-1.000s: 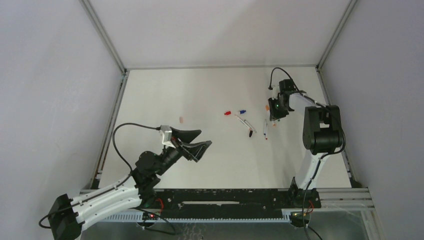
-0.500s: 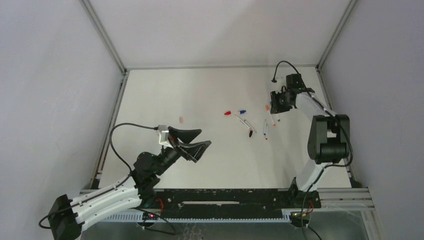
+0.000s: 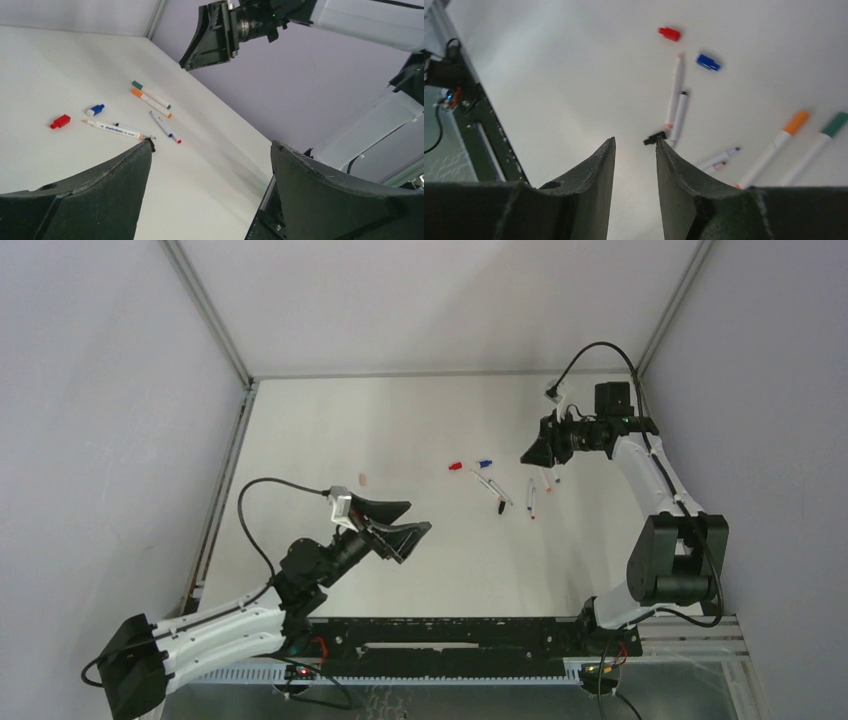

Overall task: Insert the pens into the pen caps
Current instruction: Pick up the pen from the center of the board.

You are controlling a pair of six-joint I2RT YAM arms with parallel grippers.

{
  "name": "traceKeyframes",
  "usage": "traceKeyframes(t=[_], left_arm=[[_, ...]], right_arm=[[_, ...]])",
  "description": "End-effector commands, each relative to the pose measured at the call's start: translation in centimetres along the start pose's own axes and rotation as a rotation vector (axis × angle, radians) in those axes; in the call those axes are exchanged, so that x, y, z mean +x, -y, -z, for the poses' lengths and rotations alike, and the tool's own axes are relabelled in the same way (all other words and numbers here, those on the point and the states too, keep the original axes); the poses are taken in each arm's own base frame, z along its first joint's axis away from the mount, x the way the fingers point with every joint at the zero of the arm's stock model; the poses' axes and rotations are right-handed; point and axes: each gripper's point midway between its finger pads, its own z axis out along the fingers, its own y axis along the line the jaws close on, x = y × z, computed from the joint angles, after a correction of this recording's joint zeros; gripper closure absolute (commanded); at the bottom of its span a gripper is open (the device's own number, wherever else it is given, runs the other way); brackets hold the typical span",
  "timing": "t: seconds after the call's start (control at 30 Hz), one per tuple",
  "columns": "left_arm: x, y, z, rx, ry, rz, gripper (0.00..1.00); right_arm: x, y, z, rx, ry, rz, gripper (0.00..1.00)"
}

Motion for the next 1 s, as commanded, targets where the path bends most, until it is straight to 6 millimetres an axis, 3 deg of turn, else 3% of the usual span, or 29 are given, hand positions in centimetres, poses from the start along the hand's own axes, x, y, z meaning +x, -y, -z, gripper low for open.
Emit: traceKeyframes(t=[0.0, 0.13, 0.3, 0.57, 0.73, 0.97], left_arm=[[-0.7, -0.1, -0.9, -0.028, 0.006, 0.014, 0.07], [0.5, -1.8, -1.1, -0.117, -0.052, -0.003, 0.08], [0.9, -4.1, -0.8, -0.242, -0.088, -0.039, 0.08], [2.0, -7.2, 0.4, -0.400, -0.149, -0.085, 0.09], [2.2, -7.6, 0.6, -0.415, -0.152, -0.084, 0.10], [2.5, -7.8, 0.9, -0.422, -0.155, -0.081, 0.11]], right_arm=[[-0.8, -4.9, -0.2, -0.192, 0.040, 0.071, 0.56], [-0.3, -6.6, -2.0, -0.203, -0.012, 0.126, 0.56], [0.7, -6.3, -4.9, -0.114, -0.102, 0.173, 0.56], [2.6, -3.2, -9.6, 0.123, -0.240, 0.198, 0.61], [4.1, -1.6, -11.5, 0.203, -0.301, 0.181, 0.71], [6.0, 0.3, -13.2, 0.273, -0.378, 0.175, 0.72]])
